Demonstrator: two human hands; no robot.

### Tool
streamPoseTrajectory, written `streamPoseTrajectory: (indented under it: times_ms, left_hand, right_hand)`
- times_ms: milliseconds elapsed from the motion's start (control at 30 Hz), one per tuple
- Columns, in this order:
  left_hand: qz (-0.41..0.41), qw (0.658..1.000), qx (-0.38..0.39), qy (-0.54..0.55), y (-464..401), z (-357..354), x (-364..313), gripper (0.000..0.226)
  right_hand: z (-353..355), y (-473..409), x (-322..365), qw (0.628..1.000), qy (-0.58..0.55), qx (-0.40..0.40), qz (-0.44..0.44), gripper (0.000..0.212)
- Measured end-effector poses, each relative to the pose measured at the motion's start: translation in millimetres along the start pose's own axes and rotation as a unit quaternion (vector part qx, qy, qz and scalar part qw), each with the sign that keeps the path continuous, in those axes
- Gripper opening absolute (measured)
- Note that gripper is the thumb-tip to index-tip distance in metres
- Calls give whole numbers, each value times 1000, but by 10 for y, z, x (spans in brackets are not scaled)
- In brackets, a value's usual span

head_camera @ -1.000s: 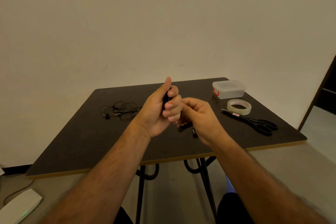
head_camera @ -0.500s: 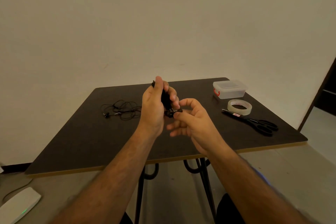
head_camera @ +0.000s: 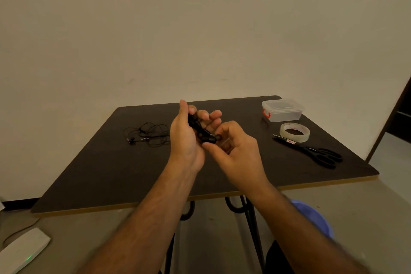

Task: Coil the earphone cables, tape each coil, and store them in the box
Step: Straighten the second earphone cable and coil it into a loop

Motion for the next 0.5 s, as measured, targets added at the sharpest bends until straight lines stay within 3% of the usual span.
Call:
streamPoseTrajectory:
  times_ms: [133, 233, 333, 500]
  left_hand:
    - [10, 1000, 7, -9, 21, 12, 19, 40]
    - [13, 999, 9, -31, 21, 36, 3, 41]
    - [12, 998, 17, -59, 15, 46, -34, 41]
    - [19, 997, 21, -78, 10, 41, -53, 41]
  right_hand:
    - [-23, 9, 24, 976, 136, -29, 167, 25]
    - [-37, 1, -15, 960, 180, -32, 214, 23]
    - [-47, 11, -54, 967, 151, -24, 205, 22]
    - [-80, 48, -102, 994, 38, -22, 99, 26]
Point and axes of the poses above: each hand's wrist, its own y-axis away from the middle knuckle, its own z-axis out of the back of the hand, x = y × z, the point moved 3 cm from there along -y, towards the middle knuckle, and after that the axes turned 1 degree about y, right-handed, at the moved point
